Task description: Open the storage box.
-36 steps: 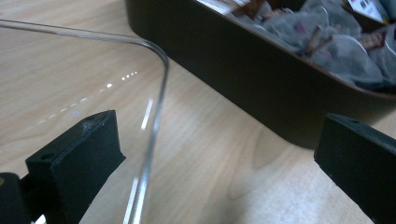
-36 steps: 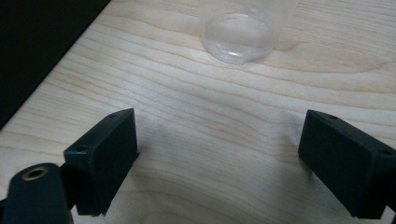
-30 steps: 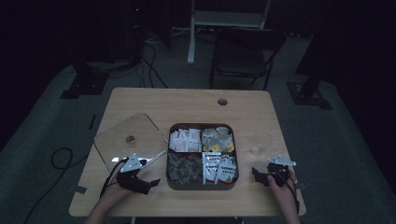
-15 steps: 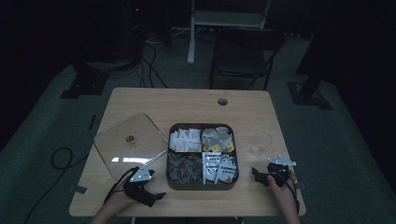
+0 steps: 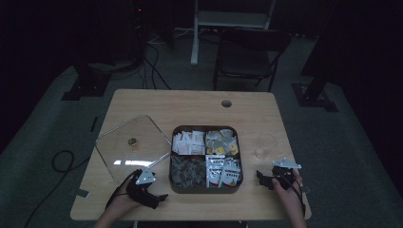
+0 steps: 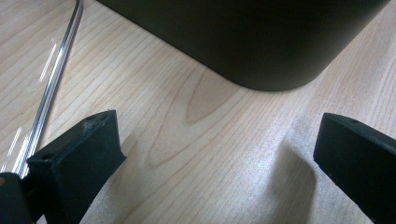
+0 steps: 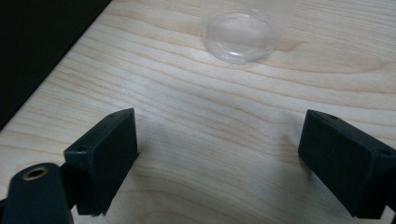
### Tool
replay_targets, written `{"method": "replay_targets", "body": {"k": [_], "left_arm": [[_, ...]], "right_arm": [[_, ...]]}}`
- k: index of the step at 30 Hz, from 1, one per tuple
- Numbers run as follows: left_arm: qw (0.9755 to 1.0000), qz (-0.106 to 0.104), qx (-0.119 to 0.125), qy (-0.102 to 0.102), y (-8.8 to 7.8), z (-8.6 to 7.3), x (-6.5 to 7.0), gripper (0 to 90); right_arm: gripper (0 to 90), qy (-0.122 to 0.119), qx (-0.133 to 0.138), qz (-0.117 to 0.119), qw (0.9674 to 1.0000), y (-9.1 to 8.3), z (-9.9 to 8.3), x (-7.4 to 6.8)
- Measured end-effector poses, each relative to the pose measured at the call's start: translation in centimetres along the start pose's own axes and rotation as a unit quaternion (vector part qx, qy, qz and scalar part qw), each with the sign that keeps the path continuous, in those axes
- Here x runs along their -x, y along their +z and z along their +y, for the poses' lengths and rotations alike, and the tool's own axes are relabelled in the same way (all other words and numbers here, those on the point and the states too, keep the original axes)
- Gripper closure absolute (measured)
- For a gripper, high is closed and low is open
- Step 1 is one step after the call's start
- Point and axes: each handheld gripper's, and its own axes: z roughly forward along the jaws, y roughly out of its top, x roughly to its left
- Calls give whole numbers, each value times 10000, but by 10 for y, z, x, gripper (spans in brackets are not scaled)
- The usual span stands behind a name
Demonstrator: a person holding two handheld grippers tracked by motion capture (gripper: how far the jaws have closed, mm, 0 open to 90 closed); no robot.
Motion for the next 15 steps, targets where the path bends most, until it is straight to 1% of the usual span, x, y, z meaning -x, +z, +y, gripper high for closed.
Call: {"method": "replay_targets", "body": {"k": [4, 6, 7, 15], "left_arm": [[9999, 102, -60, 61, 1, 1, 2, 16], [9996, 229, -103, 108, 2, 1, 4, 16], [9996, 256, -103, 82, 2, 1, 4, 16], [9996, 269, -104, 65, 3, 2, 4, 16]], "right_arm": [[112, -6, 2, 13, 10000, 0, 0, 0], [112, -5, 2, 11, 10000, 0, 0, 0], [112, -4, 2, 10, 10000, 0, 0, 0], [112, -2, -2, 6, 10000, 0, 0, 0]]}}
